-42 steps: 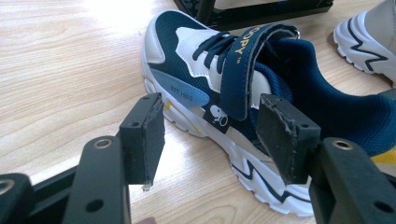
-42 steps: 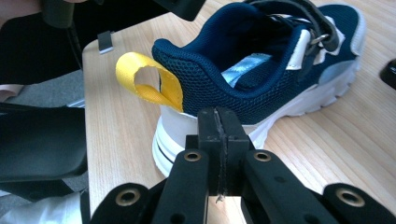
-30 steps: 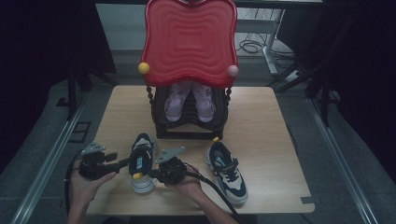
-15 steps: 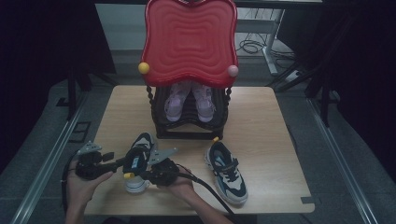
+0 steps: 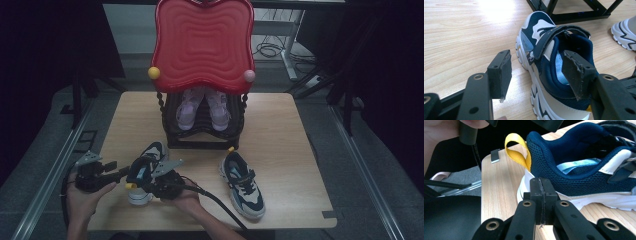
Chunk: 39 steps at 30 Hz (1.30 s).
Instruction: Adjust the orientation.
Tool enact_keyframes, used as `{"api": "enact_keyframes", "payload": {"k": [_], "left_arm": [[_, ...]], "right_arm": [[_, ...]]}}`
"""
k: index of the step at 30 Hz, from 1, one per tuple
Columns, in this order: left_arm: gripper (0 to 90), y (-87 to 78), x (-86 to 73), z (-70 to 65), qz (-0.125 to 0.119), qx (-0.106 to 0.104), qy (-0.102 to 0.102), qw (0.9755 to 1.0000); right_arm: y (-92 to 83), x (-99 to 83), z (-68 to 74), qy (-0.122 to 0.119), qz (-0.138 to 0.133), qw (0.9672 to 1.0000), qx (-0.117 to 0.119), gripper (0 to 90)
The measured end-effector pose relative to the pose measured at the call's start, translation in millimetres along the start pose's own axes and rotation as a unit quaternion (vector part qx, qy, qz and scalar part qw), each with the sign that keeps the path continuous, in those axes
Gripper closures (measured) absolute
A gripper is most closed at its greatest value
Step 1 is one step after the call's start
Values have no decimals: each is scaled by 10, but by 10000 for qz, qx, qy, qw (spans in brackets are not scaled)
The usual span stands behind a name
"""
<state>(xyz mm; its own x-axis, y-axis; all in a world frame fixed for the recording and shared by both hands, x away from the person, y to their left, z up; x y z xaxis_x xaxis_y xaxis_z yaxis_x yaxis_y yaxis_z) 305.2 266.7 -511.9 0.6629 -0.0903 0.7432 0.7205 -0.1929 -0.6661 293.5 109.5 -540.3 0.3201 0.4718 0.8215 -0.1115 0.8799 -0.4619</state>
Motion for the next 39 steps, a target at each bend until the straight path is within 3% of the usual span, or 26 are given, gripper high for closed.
{"api": "enact_keyframes", "payload": {"k": [11, 15, 31, 39], "left_arm": [[411, -3, -4, 32, -8, 32, -51, 10000], [411, -5, -8, 46, -7, 42, -55, 10000], [410, 13, -23, 22, 57, 34, 1, 10000], [410, 16, -26, 8, 68, 26, 17, 10000]], "right_arm": [[96, 45, 1, 2, -69, 10000, 40, 894], [52, 51, 11, -65, -112, 9999, -8, 894], [-656, -73, -12, -20, -242, 9988, -417, 894], [-983, -183, 15, -77, -176, 9976, -670, 894]]}}
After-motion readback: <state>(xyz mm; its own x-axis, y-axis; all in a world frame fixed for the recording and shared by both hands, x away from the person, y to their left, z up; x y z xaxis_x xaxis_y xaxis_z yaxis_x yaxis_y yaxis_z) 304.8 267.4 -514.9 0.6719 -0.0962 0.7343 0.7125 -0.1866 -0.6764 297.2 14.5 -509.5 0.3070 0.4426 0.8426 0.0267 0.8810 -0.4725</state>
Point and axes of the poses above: each handheld gripper's, and its own axes: y roughly forward along the jaws, x roughly out of its top, z roughly to its left, the point moved 7 cm from there along y, roughly forward along the jaws, and after that the axes turned 14 degrees about x, right-handed, at the moved point
